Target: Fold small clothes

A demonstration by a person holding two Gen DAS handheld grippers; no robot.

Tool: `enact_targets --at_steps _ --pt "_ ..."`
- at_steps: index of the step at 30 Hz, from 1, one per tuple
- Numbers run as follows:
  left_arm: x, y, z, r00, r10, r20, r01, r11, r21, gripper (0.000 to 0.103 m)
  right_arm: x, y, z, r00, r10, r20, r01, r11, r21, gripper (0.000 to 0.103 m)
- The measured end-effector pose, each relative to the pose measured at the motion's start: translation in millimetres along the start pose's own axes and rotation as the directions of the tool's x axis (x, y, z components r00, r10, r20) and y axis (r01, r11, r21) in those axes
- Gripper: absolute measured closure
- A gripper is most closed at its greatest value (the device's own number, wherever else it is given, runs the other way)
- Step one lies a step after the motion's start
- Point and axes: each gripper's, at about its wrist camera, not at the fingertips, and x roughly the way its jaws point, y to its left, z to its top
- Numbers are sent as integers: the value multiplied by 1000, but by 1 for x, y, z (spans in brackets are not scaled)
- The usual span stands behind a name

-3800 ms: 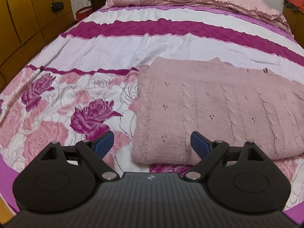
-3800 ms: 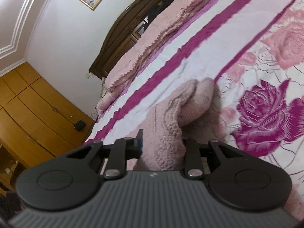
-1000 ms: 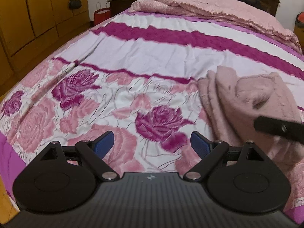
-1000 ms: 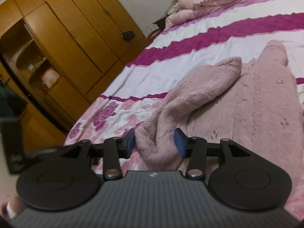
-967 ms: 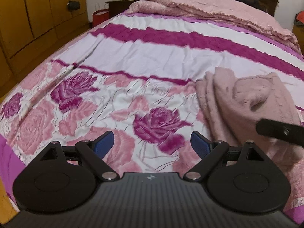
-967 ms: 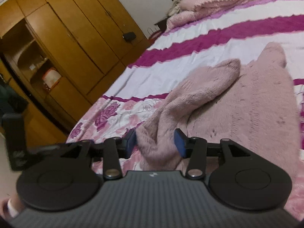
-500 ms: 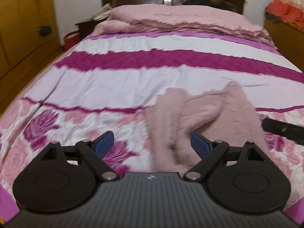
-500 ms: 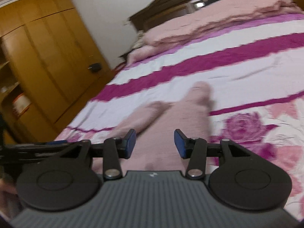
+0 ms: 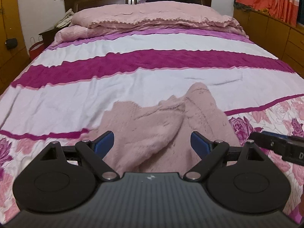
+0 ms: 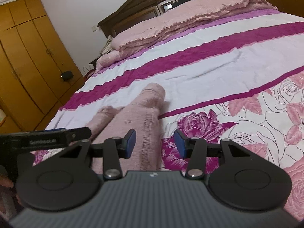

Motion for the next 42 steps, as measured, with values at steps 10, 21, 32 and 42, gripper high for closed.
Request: enact_targets --at_steps 10,21,32,42 --pt "42 7 -2 1000 24 -11 -25 998 -49 39 5 -14 -5 1000 -23 -8 24 999 40 54" --pt "59 23 0 997 70 -37 -73 993 -95 44 10 -24 -9 999 -29 -24 31 997 70 54" --pt "34 47 2 981 175 77 -162 975 -155 89 12 -26 -9 999 -22 -25 23 997 71 54" --pt "50 86 -9 991 131 25 -115 934 -339 88 17 -24 -13 999 -14 -50 17 998 58 54"
